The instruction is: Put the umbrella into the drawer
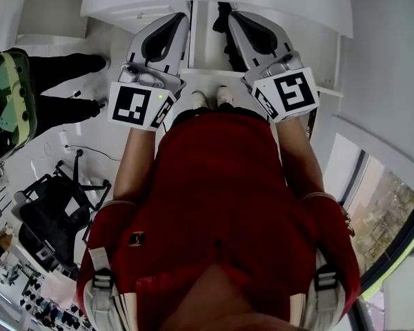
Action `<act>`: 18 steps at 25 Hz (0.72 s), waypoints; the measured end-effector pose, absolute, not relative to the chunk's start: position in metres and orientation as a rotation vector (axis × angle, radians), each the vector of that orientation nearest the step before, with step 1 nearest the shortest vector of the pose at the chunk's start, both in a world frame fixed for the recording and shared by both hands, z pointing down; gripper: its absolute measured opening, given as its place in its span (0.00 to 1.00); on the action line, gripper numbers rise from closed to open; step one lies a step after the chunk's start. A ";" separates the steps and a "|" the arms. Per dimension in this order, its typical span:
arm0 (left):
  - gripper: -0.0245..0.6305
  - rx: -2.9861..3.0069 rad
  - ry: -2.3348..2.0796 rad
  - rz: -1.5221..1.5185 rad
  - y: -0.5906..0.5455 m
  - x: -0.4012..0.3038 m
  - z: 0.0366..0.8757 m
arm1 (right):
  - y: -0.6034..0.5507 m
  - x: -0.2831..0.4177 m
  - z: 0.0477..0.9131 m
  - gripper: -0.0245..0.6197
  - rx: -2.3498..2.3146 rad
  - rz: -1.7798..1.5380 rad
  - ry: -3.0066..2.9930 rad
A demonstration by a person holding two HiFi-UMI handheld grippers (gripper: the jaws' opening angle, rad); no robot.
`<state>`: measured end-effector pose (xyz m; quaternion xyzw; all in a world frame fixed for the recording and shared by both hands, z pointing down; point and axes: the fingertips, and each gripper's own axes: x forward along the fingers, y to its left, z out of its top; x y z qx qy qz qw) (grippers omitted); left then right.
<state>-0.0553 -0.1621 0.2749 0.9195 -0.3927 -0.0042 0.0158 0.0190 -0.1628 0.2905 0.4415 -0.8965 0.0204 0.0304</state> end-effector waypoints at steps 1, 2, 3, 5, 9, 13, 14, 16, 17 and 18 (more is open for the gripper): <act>0.05 2.864 -1.217 -0.016 -0.160 -0.054 0.274 | -0.160 0.018 0.286 0.04 1.369 0.049 -2.782; 0.05 2.866 -1.214 -0.019 -0.159 -0.054 0.274 | -0.157 0.018 0.282 0.04 1.377 0.035 -2.799; 0.05 2.867 -1.212 -0.022 -0.158 -0.054 0.273 | -0.154 0.019 0.279 0.04 1.383 0.020 -2.811; 0.05 2.871 -1.210 -0.025 -0.156 -0.054 0.272 | -0.151 0.021 0.273 0.04 1.392 -0.007 -2.822; 0.05 2.884 -1.210 -0.024 -0.153 -0.053 0.267 | -0.147 0.023 0.262 0.04 1.404 -0.037 -2.837; 0.05 2.888 -1.211 -0.023 -0.150 -0.056 0.267 | -0.142 0.026 0.256 0.04 1.426 -0.060 -2.836; 0.05 2.888 -1.212 -0.024 -0.149 -0.056 0.267 | -0.141 0.028 0.256 0.04 1.431 -0.065 -2.833; 0.05 2.889 -1.210 -0.026 -0.148 -0.056 0.267 | -0.139 0.030 0.256 0.04 1.436 -0.073 -2.824; 0.05 2.890 -1.209 -0.026 -0.148 -0.056 0.267 | -0.138 0.031 0.256 0.04 1.436 -0.073 -2.820; 0.05 2.890 -1.207 -0.027 -0.148 -0.055 0.267 | -0.137 0.031 0.257 0.04 1.436 -0.071 -2.818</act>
